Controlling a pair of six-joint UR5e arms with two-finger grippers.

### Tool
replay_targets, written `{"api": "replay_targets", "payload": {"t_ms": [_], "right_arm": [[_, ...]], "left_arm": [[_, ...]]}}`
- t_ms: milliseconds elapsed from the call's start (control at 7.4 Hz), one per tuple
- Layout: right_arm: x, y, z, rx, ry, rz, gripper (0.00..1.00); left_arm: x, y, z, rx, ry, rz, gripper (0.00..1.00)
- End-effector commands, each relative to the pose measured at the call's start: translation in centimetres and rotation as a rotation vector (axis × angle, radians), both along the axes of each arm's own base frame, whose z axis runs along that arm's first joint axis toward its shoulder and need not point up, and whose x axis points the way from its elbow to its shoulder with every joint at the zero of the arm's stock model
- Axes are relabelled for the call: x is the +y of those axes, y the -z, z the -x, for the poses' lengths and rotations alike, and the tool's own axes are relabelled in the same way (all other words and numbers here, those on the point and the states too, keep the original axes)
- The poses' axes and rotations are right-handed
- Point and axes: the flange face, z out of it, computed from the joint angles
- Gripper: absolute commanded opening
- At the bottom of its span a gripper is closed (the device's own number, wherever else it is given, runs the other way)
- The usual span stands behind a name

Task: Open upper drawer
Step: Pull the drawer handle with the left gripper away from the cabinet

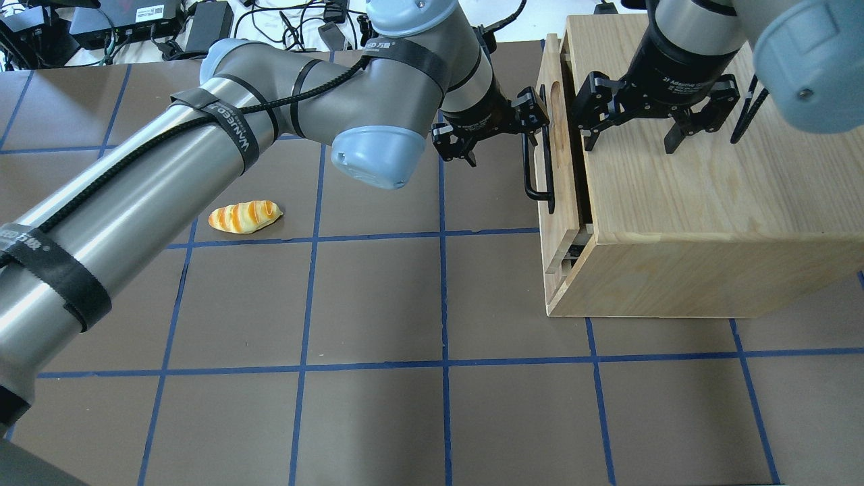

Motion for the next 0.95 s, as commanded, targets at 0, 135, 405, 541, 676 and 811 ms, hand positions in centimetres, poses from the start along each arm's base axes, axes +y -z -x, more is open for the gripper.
{"api": "replay_targets", "payload": {"t_ms": [0, 135, 405, 541, 676, 811], "right_arm": [[0.0, 0.0, 0.1, 0.001, 0.002, 0.000, 1.00], [0.0, 0.0, 0.0, 0.001, 0.000, 0.000, 1.00], [0.0, 0.0, 0.0, 0.001, 0.000, 0.000, 1.00], [0.0, 0.0, 0.0, 0.001, 0.000, 0.000, 1.00], [0.0, 0.0, 0.0, 0.001, 0.000, 0.000, 1.00], [0.0, 0.0, 0.0, 0.001, 0.000, 0.000, 1.00]], "left_arm": [[0.0, -0.2, -0.4, -0.015, 0.007, -0.001, 1.00], [-0.1, -0.8, -1.2, -0.019, 0.013, 0.001, 1.00], [-0.8, -0.6, -2.3, -0.028, 0.020, -0.003, 1.00], [-0.9, -0.6, -2.5, -0.031, 0.018, 0.000, 1.00], [-1.4, -0.7, -3.6, -0.039, 0.004, -0.003, 1.00], [-1.7, -0.7, -3.9, -0.039, 0.004, -0.001, 1.00]]}}
